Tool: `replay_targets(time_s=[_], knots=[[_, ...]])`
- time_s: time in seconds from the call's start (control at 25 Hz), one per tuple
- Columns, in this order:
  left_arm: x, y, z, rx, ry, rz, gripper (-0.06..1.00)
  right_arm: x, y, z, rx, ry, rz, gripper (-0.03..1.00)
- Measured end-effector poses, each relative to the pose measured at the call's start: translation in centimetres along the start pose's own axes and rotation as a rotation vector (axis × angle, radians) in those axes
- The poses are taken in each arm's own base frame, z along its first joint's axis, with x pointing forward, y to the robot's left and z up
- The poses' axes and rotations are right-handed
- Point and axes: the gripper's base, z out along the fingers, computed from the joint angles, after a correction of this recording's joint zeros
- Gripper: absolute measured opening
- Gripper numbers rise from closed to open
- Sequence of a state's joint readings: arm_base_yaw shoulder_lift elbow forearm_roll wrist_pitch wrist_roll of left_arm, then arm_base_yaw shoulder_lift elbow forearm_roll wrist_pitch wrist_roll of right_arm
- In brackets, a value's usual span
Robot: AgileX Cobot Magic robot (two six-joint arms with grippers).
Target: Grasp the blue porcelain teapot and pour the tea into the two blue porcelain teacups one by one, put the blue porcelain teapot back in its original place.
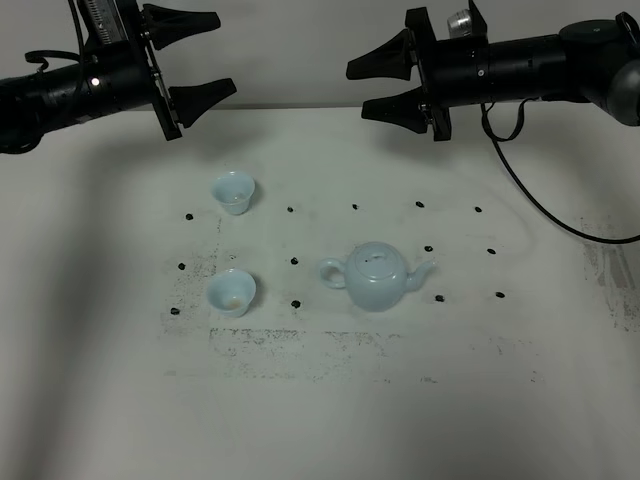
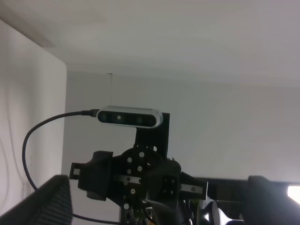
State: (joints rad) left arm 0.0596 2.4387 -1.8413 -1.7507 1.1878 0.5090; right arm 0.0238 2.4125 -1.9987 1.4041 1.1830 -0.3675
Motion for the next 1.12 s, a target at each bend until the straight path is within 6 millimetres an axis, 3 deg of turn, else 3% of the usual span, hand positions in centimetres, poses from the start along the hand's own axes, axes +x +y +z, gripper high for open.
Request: replay_targets(time_s=[1.12], knots=[[-0.02, 0.05, -0.09, -0.006, 0.001, -0.001, 0.75, 0.10, -0.09, 0.05, 0.009, 0.009, -0.032, 0.58]])
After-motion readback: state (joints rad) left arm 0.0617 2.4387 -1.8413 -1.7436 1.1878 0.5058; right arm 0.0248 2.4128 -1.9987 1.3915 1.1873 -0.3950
